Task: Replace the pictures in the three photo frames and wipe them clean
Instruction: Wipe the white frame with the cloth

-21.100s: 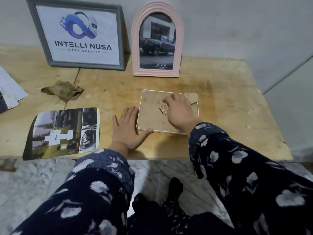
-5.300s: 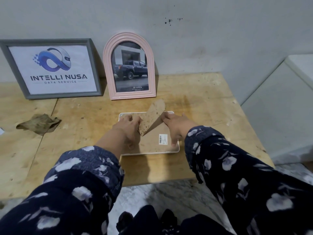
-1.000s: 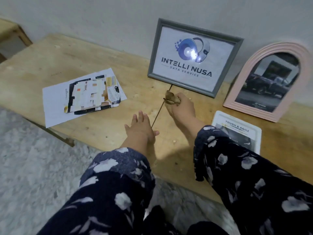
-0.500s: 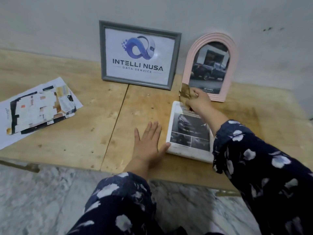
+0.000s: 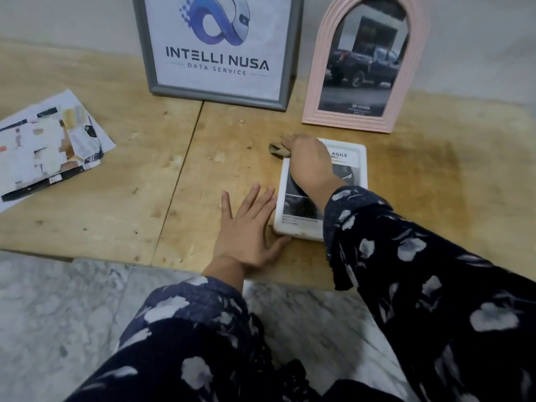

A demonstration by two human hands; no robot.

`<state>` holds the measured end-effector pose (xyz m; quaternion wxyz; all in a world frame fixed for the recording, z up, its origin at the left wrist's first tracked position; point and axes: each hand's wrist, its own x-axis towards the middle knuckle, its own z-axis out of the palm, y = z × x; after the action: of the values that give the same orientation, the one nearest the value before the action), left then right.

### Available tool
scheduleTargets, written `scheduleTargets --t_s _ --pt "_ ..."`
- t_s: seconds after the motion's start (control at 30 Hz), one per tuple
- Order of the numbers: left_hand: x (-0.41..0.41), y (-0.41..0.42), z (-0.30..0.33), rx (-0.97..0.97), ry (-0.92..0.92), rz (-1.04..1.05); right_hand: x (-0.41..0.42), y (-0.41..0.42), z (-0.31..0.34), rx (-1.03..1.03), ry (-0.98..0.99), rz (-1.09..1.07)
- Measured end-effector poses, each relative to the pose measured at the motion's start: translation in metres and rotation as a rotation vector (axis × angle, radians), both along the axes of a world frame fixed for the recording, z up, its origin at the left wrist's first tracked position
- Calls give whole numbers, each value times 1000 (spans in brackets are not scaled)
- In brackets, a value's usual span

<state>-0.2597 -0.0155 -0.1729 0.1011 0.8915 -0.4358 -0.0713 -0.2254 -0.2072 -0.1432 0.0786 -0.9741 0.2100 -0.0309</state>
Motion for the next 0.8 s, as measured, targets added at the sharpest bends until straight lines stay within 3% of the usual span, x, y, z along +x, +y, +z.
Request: scheduleTargets --t_s 0.5,0.8 --pt "-4 2 -3 4 -66 82 -103 61 24 26 202 141" --pt "-5 5 -3 -12 -65 77 -124 71 29 6 288 245"
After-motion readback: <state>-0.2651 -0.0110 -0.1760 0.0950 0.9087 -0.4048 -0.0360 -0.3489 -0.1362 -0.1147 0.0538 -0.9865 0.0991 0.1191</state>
